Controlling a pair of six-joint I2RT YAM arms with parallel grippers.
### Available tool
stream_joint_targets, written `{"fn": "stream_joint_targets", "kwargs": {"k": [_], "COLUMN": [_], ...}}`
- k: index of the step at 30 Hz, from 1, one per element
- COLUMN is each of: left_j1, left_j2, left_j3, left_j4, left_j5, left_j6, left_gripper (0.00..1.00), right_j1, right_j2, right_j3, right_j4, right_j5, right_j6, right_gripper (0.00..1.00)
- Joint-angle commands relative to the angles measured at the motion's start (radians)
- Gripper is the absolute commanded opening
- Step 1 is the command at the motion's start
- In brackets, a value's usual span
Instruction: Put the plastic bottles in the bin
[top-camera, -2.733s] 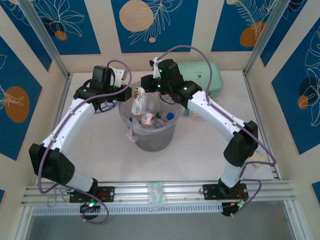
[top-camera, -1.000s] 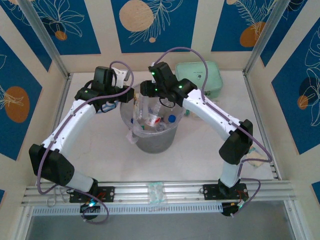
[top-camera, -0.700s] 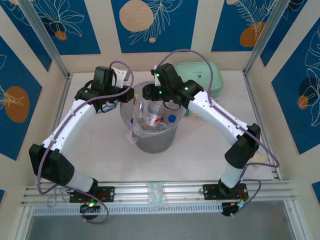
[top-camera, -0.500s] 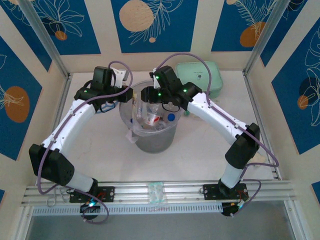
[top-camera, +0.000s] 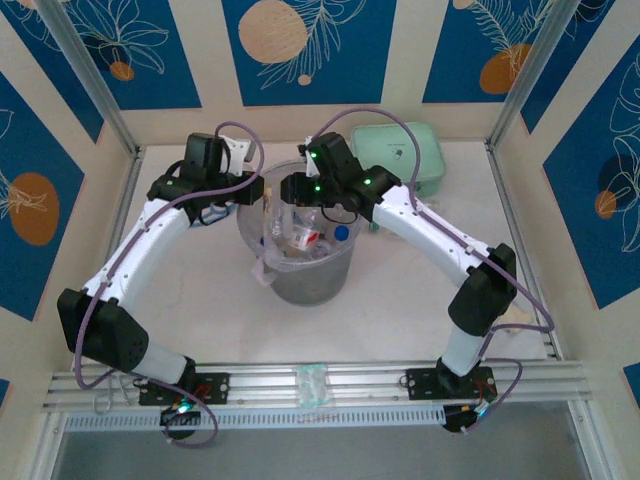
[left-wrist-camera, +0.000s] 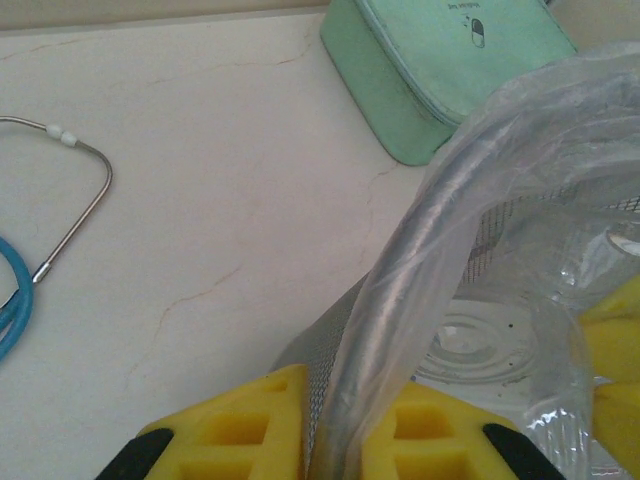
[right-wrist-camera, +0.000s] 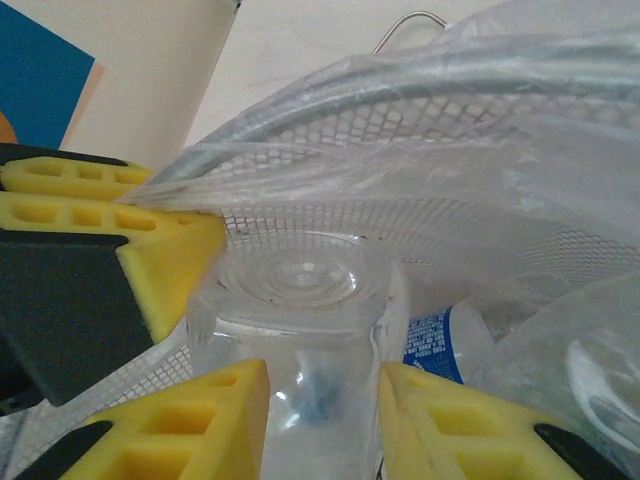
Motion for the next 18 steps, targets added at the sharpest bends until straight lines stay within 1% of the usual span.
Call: {"fn": "stream_joint_targets", "kwargs": {"k": [1,5,10,15,17,18], "left_j1": [-0.004,-0.005,-0.003,0.002,0.001,0.002], "left_j2": [-0.024,-0.028,-0.041,-0.051,-0.063,-0.069], "left_j3": [-0.001,-0.003,-0.012,-0.015,-0.017,-0.02], "left_j4": [0.05,0.053,0.065,0.066,0.069,0.072], "left_j5": [0.012,0.002,-0.044,-0.082,-0.098,-0.107], "left_j6": [0.013,0.01,-0.011,-0.063,-0.073,-0.076], "left_gripper": [0.0,0.0,0.0,0.0,0.0,0.0], "right_j1": [-0.022,-0.102,-0.229,-0.393,-0.473,-0.513], "right_j2": [-0.079,-0.178,-0.318,-0.439,-0.479,-0.492], "right_j3": [0.003,-0.025,-0.13,-0.282,-0.384,-0.433], "right_j4": [-0.103,-0.092,-0.053,-0.082,-0.077,-0.064], "right_j5": [-0.046,-0.111,-0.19,-0.11,-0.07,-0.067], "right_j6": [-0.01,0.018,0.079,0.099,0.138,0.164], "right_gripper": [0.37,0.42,0.54,0.68,0.75,0.77]}}
